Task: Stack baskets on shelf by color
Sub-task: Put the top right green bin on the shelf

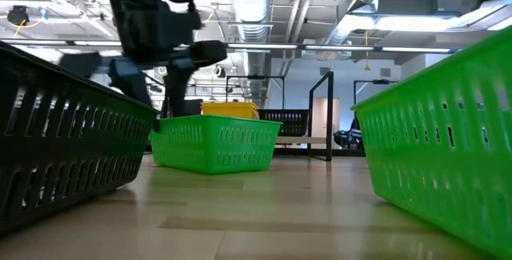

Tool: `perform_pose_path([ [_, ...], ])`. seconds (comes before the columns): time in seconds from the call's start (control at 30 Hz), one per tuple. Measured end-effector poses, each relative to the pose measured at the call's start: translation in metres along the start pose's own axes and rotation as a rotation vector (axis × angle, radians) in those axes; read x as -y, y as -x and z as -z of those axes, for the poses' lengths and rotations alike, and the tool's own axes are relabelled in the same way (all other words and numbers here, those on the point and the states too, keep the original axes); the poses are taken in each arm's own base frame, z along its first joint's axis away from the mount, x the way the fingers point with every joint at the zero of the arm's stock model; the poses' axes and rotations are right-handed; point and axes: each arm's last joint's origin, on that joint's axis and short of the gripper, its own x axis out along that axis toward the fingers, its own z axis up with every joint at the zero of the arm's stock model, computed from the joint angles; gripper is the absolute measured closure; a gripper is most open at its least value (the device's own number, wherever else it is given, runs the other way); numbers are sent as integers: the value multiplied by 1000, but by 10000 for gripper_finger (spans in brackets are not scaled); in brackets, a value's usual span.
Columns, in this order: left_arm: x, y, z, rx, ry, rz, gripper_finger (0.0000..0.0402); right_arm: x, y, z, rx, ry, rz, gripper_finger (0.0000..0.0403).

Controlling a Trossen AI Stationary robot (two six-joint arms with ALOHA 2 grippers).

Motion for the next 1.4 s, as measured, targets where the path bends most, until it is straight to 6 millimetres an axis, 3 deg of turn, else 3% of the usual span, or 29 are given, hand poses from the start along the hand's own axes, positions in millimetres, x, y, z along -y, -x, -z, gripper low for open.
perform_pose_path([
  [0.17,-2,-6,-2,10,38,-2,280,0,0,0,0,1,0,285],
  [0.37,0,-12,-4,40,279,94,291,0,0,0,-4,3,2,285],
  [0.47,2,-13,-4,23,450,124,318,0,0,1,-6,10,3,285],
  [0.6,-1,-13,-4,37,697,177,385,0,0,1,-6,26,3,285],
  [0.7,-10,-6,-7,48,892,182,398,0,0,1,-6,55,3,285],
  [0.83,-31,16,-20,117,1074,125,401,1,0,1,-9,77,5,285],
  [1.07,-62,88,-30,139,1424,-153,401,5,1,9,-91,120,44,285],
  [1.27,-57,136,-16,49,1669,-432,401,12,4,18,-176,159,89,285],
  [1.4,-48,143,-4,-36,1838,-515,401,12,5,17,-167,204,89,289],
])
